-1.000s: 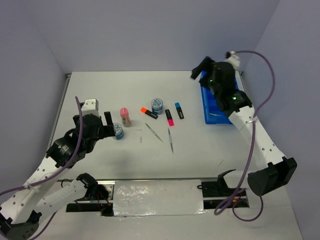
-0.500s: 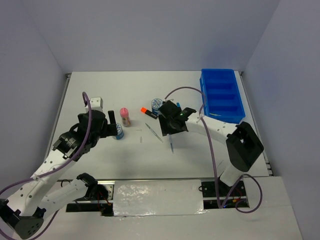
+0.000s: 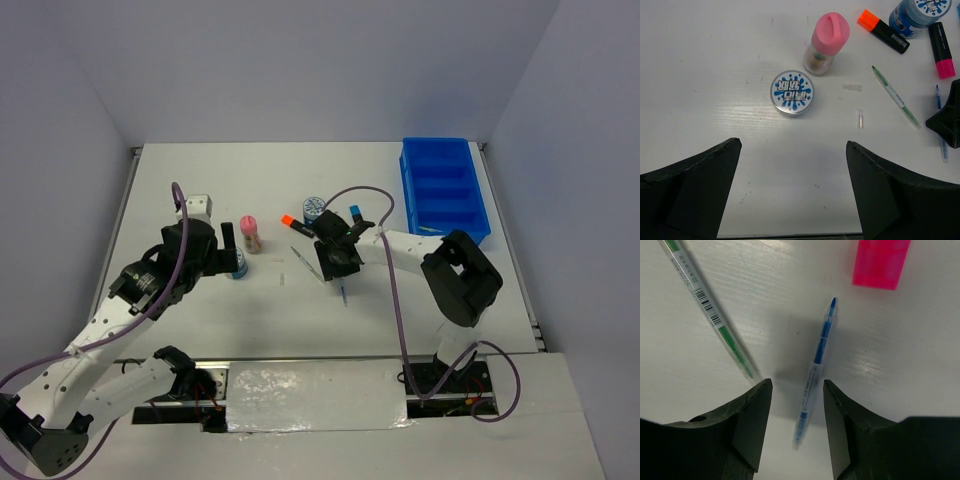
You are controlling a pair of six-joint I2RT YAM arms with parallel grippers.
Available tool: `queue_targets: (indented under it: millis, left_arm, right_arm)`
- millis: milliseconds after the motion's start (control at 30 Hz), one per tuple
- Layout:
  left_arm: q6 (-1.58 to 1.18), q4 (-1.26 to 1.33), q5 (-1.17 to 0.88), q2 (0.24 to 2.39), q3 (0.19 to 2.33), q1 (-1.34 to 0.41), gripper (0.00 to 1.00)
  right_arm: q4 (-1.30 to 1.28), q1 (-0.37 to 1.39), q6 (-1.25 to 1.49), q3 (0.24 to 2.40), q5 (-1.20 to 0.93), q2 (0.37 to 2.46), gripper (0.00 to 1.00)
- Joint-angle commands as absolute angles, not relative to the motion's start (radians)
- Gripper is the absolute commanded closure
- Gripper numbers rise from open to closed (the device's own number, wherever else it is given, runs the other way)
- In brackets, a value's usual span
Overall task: Sort the stationery into containers
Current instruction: Pick up the pen from the center of the board, then pick up the pen cap from the center of the board.
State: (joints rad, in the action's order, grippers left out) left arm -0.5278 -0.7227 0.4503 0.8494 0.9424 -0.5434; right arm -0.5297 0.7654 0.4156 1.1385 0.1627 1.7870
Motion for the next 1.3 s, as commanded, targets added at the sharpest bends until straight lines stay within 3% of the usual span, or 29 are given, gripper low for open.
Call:
queue_targets:
  millis: [0, 433, 500, 533, 800, 1100, 1200, 1267]
  left_arm:
    - [-0.508, -0.680, 0.431, 0.854, 0.954, -0.538, 0.01]
    - [-0.506, -0.672, 0.410, 0.859, 0.951, -0.538, 0.01]
    - [-0.515, -0.672, 0.407, 0.862, 0.953, -0.538, 0.01]
    - [-0.520, -0.672, 0.403, 0.864, 0.957, -0.538, 0.01]
    - [-0.661, -0.641, 0.308, 0.948, 0.907, -0.552, 0.01]
    - [-0.765, -0.514, 0.342, 1.198, 0.916, -0.732, 0.01]
    - [-0.764, -0.448, 0.325, 1.302, 0.914, -0.733, 0.08]
    - [-0.767, -0.431, 0.327, 1.360, 0.933, -0.732, 0.19]
  right_arm:
    - [-0.465, 0.750, 0.399, 1.132, 0.137, 1.798, 0.48]
    - [-0.407, 0.739, 0.403, 1.058, 0.098, 1.824, 0.67]
    - [-0.411, 0.738, 0.403, 1.054, 0.101, 1.821, 0.89]
    - [-0.416, 0.741, 0.403, 1.051, 0.106, 1.813, 0.94]
    - [-0.463, 0.742, 0.429, 0.983, 0.150, 1.586, 0.95]
    - [-0.546, 0.741, 0.463, 0.917, 0.169, 1.205, 0.99]
    - [-0.566, 0.742, 0.462, 0.907, 0.166, 1.145, 0.99]
    - [-0.572, 0.742, 0.460, 0.891, 0.167, 1.123, 0.99]
